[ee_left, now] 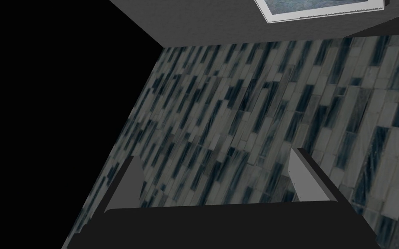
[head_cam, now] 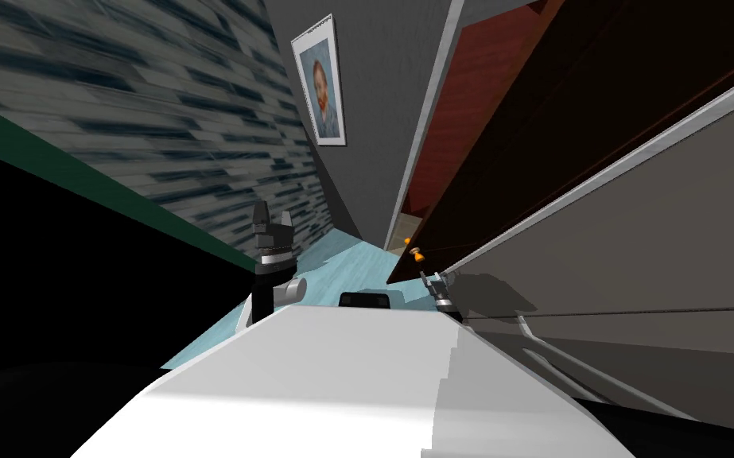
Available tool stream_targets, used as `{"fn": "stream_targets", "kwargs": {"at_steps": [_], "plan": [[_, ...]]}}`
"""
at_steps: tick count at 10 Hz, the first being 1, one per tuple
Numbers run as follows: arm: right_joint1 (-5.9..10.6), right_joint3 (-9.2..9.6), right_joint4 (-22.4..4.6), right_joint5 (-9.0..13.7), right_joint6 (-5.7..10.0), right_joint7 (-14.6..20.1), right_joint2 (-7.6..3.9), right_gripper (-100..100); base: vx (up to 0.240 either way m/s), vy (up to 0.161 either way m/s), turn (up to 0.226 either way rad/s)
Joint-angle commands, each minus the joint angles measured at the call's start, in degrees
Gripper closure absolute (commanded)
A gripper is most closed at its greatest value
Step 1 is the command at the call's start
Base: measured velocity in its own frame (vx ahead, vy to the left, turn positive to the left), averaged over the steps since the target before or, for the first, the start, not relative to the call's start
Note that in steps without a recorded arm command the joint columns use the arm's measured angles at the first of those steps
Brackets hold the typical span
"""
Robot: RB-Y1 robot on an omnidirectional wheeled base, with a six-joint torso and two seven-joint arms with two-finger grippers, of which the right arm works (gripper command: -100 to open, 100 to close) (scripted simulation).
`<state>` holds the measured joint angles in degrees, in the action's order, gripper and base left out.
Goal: Pull the door open
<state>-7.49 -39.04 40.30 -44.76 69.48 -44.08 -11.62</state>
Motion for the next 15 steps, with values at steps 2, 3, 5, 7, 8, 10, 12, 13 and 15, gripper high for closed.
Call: {"fn": "stream_targets", "kwargs": {"at_steps": [2, 3, 5, 7, 8, 10, 12, 13, 15], "plan": [[-1.28, 0.29, 0.25, -3.22, 2.9, -2.9, -0.1, -100, -0.061, -0.109, 0.064], [-1.58, 0.35, 0.36, -3.89, 3.48, -3.44, -0.15, -100, -0.083, -0.117, 0.078], [-2.38, 0.51, 0.64, -5.69, 5.01, -4.86, -0.26, -100, -0.053, -0.095, 0.066], [-1.1, 0.14, -0.74, -4.39, 3.91, -5.06, -0.58, -100, 0.063, -0.023, 0.084], [-0.91, 0.08, -0.9, -4.2, 3.67, -5.19, -0.58, -100, 0.2, 0.023, 0.123], [0.06, -0.25, -1.66, -3.27, 2.46, -5.86, -0.54, -100, 0.262, 0.034, 0.138], [0.08, -0.3, -1.6, -3.13, 2.37, -5.85, -0.51, -100, 0.17, 0.004, 0.068], [0.08, -0.3, -1.6, -3.13, 2.37, -5.85, -0.51, 100, -0.007, 0.002, -0.016], [0.08, -0.3, -1.6, -3.13, 2.37, -5.85, -0.51, 100, -0.033, -0.001, 0.009]]}}
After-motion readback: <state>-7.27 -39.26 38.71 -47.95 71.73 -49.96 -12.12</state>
